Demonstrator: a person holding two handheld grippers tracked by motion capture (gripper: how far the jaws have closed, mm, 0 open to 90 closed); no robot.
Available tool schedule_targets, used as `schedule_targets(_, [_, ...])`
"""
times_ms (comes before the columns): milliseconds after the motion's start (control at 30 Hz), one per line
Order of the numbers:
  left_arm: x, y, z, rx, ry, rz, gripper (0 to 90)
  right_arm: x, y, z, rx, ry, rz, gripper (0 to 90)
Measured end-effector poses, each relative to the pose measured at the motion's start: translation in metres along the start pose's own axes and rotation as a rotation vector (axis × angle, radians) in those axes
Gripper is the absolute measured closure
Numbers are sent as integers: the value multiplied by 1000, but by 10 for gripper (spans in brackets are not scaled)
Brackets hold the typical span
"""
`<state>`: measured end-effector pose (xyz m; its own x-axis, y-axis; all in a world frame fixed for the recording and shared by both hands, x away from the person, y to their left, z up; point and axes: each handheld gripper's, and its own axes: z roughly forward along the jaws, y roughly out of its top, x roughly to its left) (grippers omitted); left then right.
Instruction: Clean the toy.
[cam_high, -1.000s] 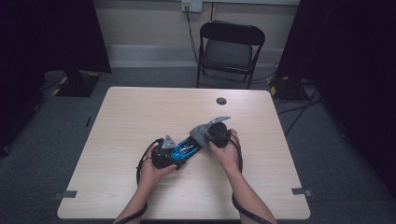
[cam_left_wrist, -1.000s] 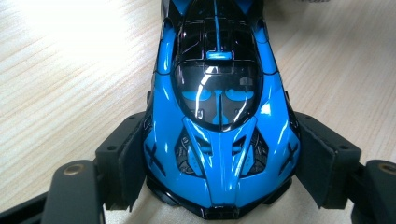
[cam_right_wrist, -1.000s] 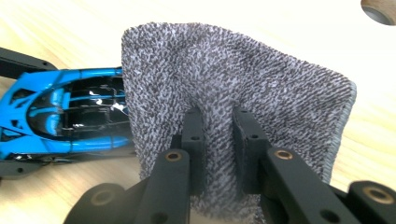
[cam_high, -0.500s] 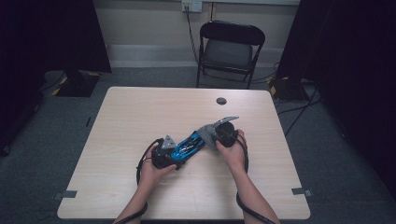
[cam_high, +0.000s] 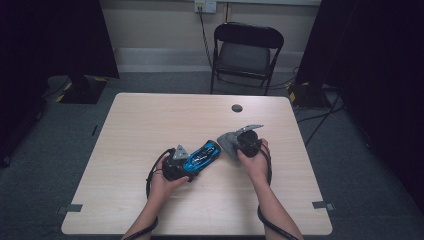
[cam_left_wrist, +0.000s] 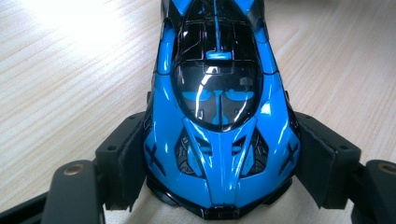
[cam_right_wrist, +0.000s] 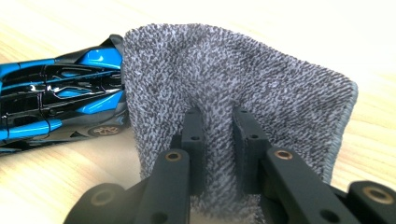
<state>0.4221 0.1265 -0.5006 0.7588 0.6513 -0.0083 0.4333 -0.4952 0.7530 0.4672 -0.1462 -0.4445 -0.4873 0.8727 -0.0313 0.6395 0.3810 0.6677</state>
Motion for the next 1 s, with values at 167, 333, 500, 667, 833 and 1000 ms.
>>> schedule_targets(167, [0, 0, 0, 0, 0, 0, 258, -1, 2, -7, -22, 8, -3, 770])
schedule_targets(333, [0, 0, 0, 0, 0, 0, 257, 8, 8, -18, -59, 40, -31, 769])
schedule_targets(500, [0, 0, 0, 0, 0, 0, 257, 28, 14, -26, -88, 95, -84, 769])
schedule_targets(667, [0, 0, 0, 0, 0, -1, 257, 54, 18, -28, -98, 151, -146, 767])
schedule_targets(833, [0, 0, 0, -1, 12, 8, 257, 77, 18, -26, -83, 186, -204, 766])
schedule_targets(1000, [0, 0, 0, -1, 11, 8, 258, 96, 12, -17, -50, 193, -267, 763])
